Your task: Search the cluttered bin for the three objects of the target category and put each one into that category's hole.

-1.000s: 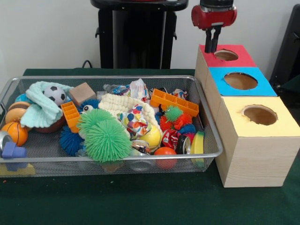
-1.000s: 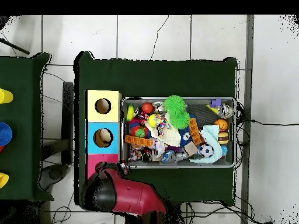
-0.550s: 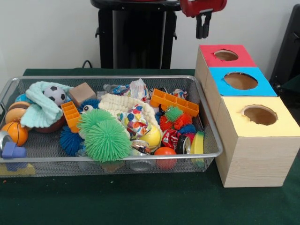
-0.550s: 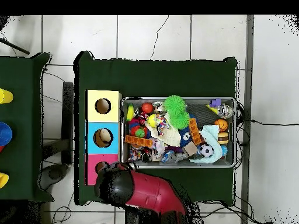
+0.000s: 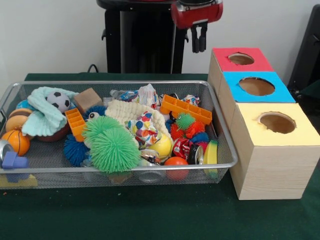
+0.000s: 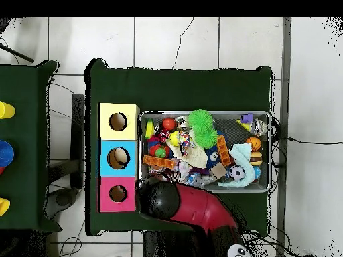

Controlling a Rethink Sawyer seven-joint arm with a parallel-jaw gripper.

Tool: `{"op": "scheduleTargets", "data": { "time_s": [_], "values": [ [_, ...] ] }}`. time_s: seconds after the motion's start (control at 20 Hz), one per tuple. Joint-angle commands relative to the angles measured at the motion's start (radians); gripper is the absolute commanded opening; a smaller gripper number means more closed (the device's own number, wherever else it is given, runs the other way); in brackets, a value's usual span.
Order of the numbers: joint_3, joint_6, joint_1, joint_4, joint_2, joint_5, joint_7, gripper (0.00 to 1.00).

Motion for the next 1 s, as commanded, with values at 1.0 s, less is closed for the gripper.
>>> {"op": "scheduleTargets", "data": {
  "time_s": [1.0],
  "values": [
    [0.179,0.055,-0.156,-0.142,0.197,-0.260,0.048,0.00]
  ]
}}
